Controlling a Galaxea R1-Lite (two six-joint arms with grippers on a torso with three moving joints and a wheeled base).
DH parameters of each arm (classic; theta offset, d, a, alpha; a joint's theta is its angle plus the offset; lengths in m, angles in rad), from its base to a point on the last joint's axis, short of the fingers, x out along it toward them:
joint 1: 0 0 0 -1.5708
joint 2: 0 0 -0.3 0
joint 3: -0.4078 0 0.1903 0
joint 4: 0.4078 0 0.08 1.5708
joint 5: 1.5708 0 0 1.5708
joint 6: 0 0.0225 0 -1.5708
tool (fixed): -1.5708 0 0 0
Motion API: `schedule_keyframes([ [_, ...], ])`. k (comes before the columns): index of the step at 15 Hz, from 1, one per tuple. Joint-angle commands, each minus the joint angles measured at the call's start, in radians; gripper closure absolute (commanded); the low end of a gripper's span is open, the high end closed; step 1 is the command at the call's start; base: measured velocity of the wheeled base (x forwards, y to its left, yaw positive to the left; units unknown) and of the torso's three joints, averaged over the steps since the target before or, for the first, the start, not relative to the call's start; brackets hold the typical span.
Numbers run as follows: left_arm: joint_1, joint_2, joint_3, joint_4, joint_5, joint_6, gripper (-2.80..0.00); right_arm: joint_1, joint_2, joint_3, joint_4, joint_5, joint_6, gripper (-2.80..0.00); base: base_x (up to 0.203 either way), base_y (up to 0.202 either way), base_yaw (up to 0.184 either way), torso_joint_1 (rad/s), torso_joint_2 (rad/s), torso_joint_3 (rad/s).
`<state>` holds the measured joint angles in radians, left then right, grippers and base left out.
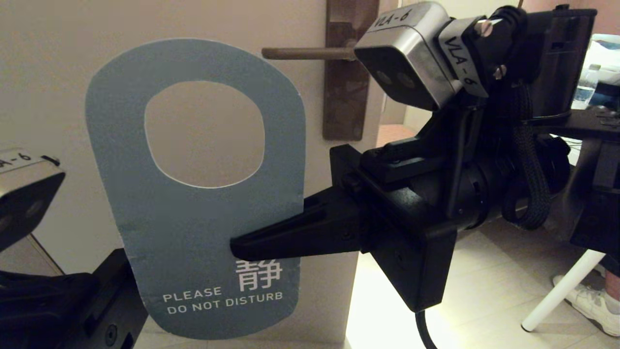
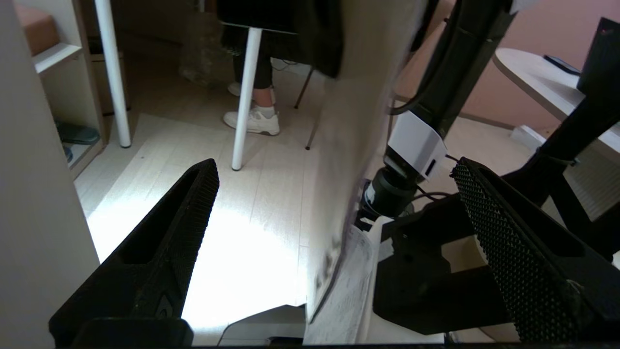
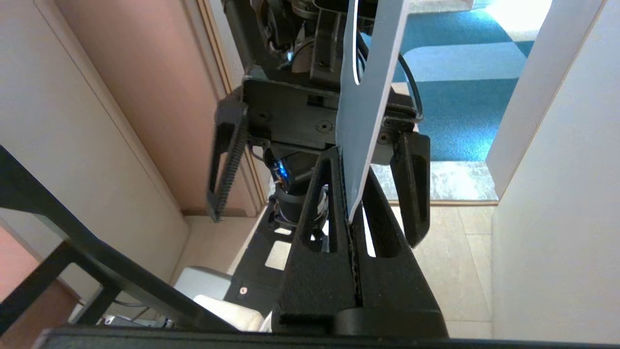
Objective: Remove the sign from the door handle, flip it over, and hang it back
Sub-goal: Hand it to the other hand
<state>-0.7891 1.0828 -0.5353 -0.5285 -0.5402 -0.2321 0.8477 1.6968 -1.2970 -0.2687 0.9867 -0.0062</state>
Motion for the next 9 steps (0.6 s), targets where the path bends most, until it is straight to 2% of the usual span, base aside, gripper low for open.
schedule_keyframes([
  [1,-0.006,0.002,-0.003,-0.002,-0.003,-0.001,-2.80,0.001,-0.002,0.009,-0.002,0.006,-0.004,0.00,0.000,0.000,0.000,0.000,0.00,0.000],
  [9,-0.007,0.002,0.000,-0.002,-0.003,0.002,-2.80,0.014,0.000,0.010,-0.001,0.006,-0.017,0.00,0.000,0.000,0.000,0.000,0.00,0.000],
])
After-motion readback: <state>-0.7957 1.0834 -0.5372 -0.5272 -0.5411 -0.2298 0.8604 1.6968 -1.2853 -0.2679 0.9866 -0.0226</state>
